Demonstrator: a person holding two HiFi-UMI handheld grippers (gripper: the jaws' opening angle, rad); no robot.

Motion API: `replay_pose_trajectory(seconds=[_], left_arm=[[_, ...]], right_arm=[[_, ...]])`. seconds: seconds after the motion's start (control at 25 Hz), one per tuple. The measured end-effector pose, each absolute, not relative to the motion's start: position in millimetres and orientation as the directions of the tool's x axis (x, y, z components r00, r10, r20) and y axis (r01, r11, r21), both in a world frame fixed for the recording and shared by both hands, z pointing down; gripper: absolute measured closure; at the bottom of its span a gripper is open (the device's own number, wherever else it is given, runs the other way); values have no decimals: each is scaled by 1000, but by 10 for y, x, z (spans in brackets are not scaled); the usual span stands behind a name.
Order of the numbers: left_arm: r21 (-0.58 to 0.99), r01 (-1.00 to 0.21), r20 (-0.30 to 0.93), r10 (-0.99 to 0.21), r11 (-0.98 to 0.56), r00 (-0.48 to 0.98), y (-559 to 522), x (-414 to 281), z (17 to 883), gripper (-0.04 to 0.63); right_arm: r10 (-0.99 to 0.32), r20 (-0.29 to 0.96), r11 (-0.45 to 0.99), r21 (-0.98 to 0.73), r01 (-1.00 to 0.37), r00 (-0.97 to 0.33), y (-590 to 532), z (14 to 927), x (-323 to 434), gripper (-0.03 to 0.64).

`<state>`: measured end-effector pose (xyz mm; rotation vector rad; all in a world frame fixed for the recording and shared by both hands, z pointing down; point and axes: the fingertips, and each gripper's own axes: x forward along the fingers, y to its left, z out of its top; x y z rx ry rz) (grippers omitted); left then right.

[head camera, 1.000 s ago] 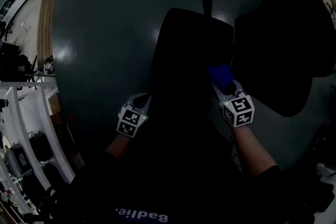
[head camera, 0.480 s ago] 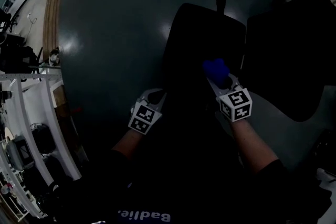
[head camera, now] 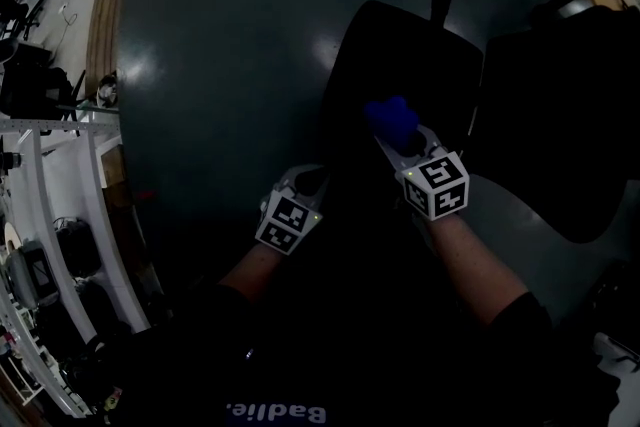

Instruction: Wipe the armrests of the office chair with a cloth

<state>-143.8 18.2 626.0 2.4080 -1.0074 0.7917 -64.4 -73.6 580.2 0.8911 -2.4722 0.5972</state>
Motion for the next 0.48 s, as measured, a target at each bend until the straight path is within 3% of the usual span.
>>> replay_pose_trajectory(seconds=[0.48], left_arm=[[163,-759,620,-533,-630,575,194,-1442,6238,577]], right_arm=[[-408,503,763,-270,-587,-762,-759,5720,-1306,480]])
